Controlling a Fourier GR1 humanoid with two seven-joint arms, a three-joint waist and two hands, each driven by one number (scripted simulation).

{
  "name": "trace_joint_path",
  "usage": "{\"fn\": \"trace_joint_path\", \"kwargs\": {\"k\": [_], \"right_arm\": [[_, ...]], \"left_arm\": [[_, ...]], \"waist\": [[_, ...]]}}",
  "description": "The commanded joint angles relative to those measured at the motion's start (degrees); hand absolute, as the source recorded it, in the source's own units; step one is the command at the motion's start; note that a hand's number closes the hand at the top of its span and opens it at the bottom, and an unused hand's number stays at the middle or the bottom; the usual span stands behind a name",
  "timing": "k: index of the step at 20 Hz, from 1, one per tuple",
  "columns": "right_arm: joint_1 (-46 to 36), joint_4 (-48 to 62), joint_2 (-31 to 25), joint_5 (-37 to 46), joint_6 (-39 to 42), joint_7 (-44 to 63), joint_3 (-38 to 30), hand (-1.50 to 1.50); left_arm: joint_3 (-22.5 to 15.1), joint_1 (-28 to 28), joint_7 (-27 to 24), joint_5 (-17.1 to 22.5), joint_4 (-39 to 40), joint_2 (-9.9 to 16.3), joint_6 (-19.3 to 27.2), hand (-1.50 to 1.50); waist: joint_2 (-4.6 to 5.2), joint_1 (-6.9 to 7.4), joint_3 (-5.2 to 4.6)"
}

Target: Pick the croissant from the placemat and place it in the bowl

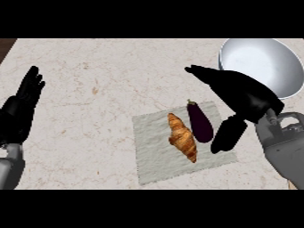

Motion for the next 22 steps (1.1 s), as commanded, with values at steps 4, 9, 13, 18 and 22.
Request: {"fn": "trace_joint_path", "kwargs": {"k": [4,9,13,18,22], "right_arm": [[-4.09,14.25,5.55,-0.73,8.22,-3.18,1.71,-1.50],[-5.24,16.69,8.60,-0.64,13.74,2.11,3.76,-1.50],[-4.54,16.86,9.35,3.67,14.91,2.87,5.26,-1.50],[0.36,7.90,10.34,14.75,7.34,-0.33,9.01,-1.50],[0.00,15.27,11.80,20.28,7.46,-7.43,5.62,-1.50]], "left_arm": [[1.34,-0.20,-2.04,-0.32,2.51,-0.87,-1.32,0.00],[3.50,-0.32,2.41,0.49,-1.33,0.85,-1.96,0.00],[1.35,1.46,-1.75,-2.28,0.72,-2.77,-1.08,0.00],[3.21,3.53,-0.33,-1.75,-2.35,-1.52,-2.44,0.00],[4.57,2.87,1.04,-1.74,-2.40,-2.18,-3.92,0.00]], "waist": [[0.13,-0.28,0.03],[-0.04,-0.34,0.05],[-0.04,-0.70,0.04],[-0.24,-0.85,0.07],[-0.12,-0.69,0.07]]}}
